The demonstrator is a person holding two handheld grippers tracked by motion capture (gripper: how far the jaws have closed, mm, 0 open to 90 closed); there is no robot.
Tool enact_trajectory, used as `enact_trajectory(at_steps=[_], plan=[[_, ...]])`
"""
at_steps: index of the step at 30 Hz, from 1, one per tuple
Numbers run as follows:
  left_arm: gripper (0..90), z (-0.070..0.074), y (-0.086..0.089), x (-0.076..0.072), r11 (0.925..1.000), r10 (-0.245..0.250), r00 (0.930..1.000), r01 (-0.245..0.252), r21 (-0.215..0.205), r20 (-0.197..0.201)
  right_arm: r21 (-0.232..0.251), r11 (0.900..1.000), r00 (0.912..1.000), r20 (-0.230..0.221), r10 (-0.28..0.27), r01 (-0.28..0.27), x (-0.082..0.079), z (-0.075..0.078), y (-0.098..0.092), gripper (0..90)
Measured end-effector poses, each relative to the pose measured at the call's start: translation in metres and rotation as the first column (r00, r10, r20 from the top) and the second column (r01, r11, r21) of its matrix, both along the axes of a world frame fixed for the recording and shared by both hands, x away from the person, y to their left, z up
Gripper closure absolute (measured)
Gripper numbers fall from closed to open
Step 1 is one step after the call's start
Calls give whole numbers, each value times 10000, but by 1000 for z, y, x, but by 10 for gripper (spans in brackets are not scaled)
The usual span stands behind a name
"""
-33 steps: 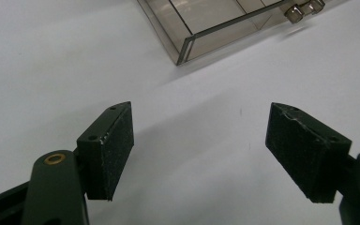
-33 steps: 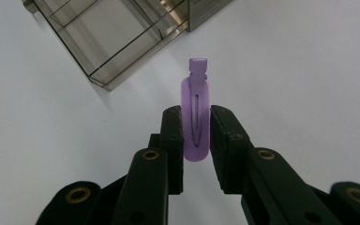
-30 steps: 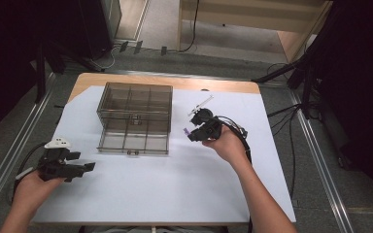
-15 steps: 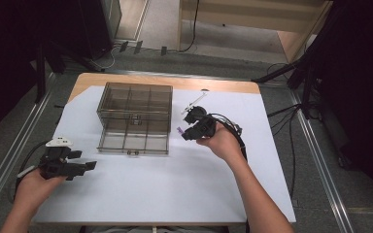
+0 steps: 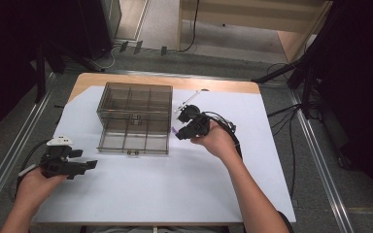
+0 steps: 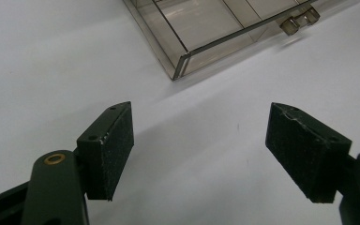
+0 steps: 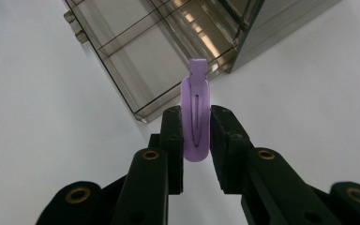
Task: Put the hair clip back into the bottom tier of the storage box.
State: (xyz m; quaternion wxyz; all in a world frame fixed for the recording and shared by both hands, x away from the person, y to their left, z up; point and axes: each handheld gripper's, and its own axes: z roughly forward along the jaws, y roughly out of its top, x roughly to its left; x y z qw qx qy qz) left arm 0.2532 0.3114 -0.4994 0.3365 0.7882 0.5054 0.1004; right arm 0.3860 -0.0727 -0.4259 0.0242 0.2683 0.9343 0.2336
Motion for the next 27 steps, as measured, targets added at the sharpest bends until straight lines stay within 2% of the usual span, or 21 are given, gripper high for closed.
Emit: enact_trajectory(at_steps=[15, 27], plan=[[245, 0, 0, 2, 10000, -47, 10000, 47, 23, -12, 118, 9991, 9991, -146, 410, -408, 0, 1, 19, 776], [246, -1, 0, 2, 10000, -50, 10000, 51, 22, -30, -50, 9981, 9979, -214, 615, -616, 2, -3, 30, 776]])
